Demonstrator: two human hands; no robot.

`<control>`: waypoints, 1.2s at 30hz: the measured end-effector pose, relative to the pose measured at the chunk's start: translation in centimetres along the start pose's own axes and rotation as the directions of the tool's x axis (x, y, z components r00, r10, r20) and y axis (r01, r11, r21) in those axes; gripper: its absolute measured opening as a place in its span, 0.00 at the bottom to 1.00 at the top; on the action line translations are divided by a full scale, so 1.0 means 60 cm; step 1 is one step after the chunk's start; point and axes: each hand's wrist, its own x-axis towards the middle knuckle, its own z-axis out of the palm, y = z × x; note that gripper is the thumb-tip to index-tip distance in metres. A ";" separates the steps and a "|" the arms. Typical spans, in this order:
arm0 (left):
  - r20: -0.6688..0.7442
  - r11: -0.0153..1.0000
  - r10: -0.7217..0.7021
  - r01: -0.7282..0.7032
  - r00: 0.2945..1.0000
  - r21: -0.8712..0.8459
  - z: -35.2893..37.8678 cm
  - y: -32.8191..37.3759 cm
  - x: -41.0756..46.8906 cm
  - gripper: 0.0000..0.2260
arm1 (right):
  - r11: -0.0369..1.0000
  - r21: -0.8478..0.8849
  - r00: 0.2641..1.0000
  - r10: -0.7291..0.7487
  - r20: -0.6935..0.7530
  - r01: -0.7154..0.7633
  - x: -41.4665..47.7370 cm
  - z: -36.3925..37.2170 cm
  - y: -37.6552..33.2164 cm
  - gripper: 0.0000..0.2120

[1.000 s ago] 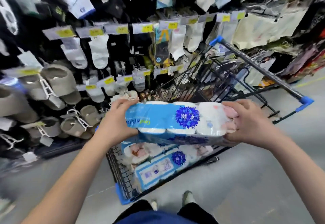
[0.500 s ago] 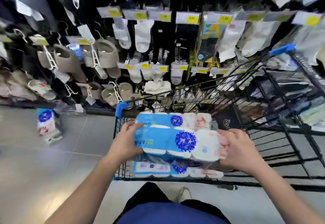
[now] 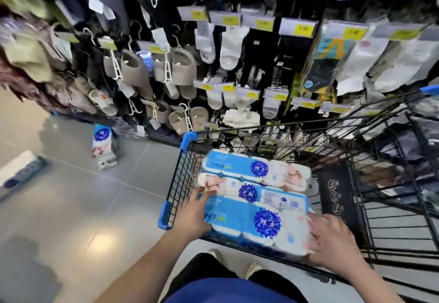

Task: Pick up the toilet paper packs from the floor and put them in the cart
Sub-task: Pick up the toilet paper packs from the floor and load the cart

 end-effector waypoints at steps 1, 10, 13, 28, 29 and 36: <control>0.002 1.000 -0.004 0.004 1.000 0.018 0.003 0.001 0.001 0.43 | 1.000 0.002 1.000 0.009 0.011 -0.009 0.001 0.004 0.001 0.54; 0.080 1.000 0.002 -0.003 0.997 0.021 -0.008 -0.006 -0.001 0.48 | 0.999 -0.043 0.995 0.017 0.102 -0.013 0.022 0.011 0.008 0.52; 0.042 0.998 -0.005 0.007 0.999 -0.067 -0.020 -0.017 0.001 0.49 | 0.998 -0.007 0.980 -0.064 0.186 0.066 0.039 -0.019 -0.010 0.60; -0.594 0.927 -0.125 -0.120 0.795 -0.355 -0.307 -0.075 -0.105 0.22 | 0.509 0.525 0.727 -0.552 -0.409 0.682 -0.025 -0.323 -0.436 0.16; -0.613 0.923 -0.144 -0.117 0.777 -0.365 -0.318 -0.082 -0.118 0.22 | 0.466 0.549 0.711 -0.561 -0.423 0.694 -0.030 -0.330 -0.456 0.15; -0.714 0.882 -0.340 -0.056 0.611 -0.468 -0.327 -0.125 -0.238 0.20 | 0.329 0.561 0.593 -0.703 -0.393 0.760 -0.045 -0.327 -0.572 0.11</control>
